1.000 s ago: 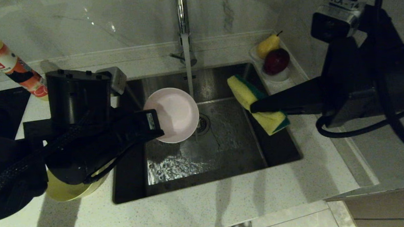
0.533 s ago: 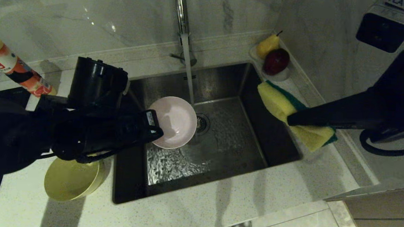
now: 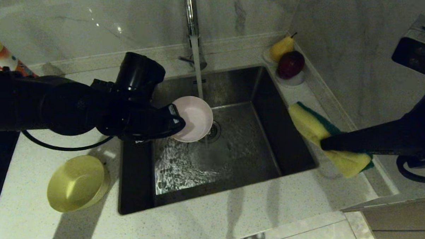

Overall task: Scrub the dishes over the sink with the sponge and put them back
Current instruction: Rinse the bowl

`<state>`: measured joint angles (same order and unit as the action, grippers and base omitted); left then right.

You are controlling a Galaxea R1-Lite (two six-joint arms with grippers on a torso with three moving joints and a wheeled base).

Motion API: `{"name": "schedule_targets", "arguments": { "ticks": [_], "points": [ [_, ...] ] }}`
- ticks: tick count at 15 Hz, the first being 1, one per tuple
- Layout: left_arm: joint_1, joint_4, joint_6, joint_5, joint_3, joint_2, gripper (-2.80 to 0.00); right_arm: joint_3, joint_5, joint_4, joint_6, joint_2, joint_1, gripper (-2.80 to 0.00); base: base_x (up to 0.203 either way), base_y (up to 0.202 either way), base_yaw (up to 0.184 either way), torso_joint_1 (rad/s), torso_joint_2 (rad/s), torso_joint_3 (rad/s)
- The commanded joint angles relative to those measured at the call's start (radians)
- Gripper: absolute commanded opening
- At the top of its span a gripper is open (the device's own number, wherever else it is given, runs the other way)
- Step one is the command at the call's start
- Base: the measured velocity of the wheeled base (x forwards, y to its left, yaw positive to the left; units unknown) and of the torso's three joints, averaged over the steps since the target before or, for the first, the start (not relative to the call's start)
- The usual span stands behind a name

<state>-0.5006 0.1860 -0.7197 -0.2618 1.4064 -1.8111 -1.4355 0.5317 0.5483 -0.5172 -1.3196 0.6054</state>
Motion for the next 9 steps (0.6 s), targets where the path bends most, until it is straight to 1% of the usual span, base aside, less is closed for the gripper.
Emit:
{"name": "schedule_targets", "arguments": {
  "ticks": [1, 5, 8, 9],
  "points": [
    [0.004, 0.0, -0.018, -0.002, 0.044, -0.069, -2.8, 0.017, 0.006, -0.006, -0.003, 0.006, -0.007, -2.8, 0.0, 0.0, 0.0, 0.0, 0.0, 0.0],
    [0.011, -0.009, -0.026, -0.002, 0.087, -0.1, -2.8, 0.033, 0.017, -0.031, -0.004, 0.009, -0.015, -2.8, 0.0, 0.0, 0.0, 0.0, 0.0, 0.0],
    [0.011, -0.005, -0.057, -0.004, 0.131, -0.131, -2.8, 0.037, 0.02, -0.039, -0.004, 0.009, -0.018, -2.8, 0.0, 0.0, 0.0, 0.0, 0.0, 0.0],
    [0.011, -0.002, -0.058, -0.002, 0.131, -0.131, -2.8, 0.037, 0.02, -0.041, -0.004, 0.007, -0.019, -2.8, 0.0, 0.0, 0.0, 0.0, 0.0, 0.0]
  ]
}}
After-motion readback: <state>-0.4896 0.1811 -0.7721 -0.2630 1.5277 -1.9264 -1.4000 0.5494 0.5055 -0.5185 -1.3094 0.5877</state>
